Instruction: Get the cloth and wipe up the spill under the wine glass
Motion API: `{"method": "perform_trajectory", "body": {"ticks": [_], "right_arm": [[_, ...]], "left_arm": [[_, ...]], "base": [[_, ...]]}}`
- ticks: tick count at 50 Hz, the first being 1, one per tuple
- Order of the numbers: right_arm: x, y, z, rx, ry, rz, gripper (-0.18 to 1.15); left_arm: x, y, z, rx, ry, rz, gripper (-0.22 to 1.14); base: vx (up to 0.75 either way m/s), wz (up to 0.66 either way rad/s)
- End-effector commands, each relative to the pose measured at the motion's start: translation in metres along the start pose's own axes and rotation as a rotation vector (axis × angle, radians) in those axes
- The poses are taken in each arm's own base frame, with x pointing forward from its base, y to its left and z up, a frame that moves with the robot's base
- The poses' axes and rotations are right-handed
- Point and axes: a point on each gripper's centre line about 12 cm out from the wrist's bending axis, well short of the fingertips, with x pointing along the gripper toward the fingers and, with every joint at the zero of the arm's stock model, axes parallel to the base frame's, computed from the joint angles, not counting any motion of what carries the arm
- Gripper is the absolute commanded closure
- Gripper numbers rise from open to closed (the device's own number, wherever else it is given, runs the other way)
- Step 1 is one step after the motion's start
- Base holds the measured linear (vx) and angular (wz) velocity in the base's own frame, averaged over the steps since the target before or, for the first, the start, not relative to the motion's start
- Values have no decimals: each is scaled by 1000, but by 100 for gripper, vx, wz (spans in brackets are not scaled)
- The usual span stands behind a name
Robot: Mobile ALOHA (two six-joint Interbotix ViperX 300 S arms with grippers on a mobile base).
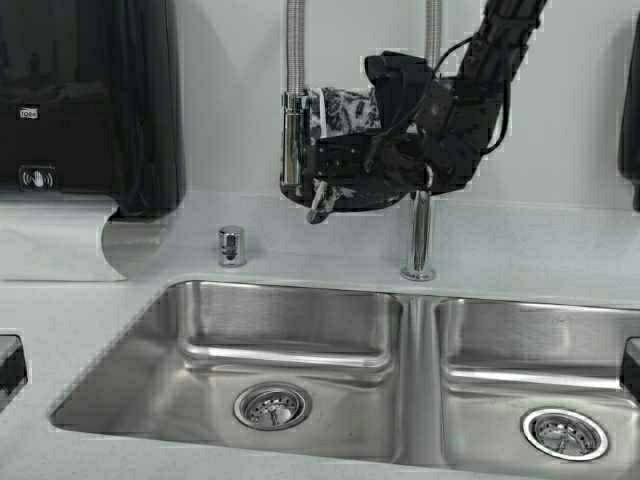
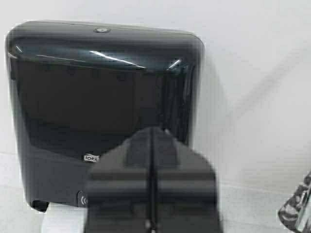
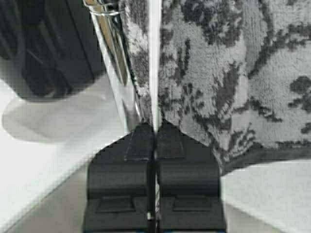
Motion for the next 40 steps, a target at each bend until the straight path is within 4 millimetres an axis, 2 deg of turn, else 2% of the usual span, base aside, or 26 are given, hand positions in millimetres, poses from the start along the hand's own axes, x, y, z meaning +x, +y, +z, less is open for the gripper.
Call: {"method": "perform_trajectory", "body": {"ticks": [1,5,15,22,40], "right_arm": [[-9,10,54,-7,-111,15,90],[-20,17,85,-17,-170,27,90],[-50,38,191,-124,-405,48,90],[-72,50,257,-186,-509,42,90],[-123,79,387,-261,-666,56,90]], "left_arm": [[1,0,3,-4,-11,-1,89],[-1,0,3,-4,-14,-1,89],[-4,0,2,-3,-20,-1,89],[-3,0,0,-4,-11,0,89],[-3,0,-3,-11,6,2,89]], "base": [[-2,0],[-2,0],[-2,1],[-4,3],[-7,7]]}}
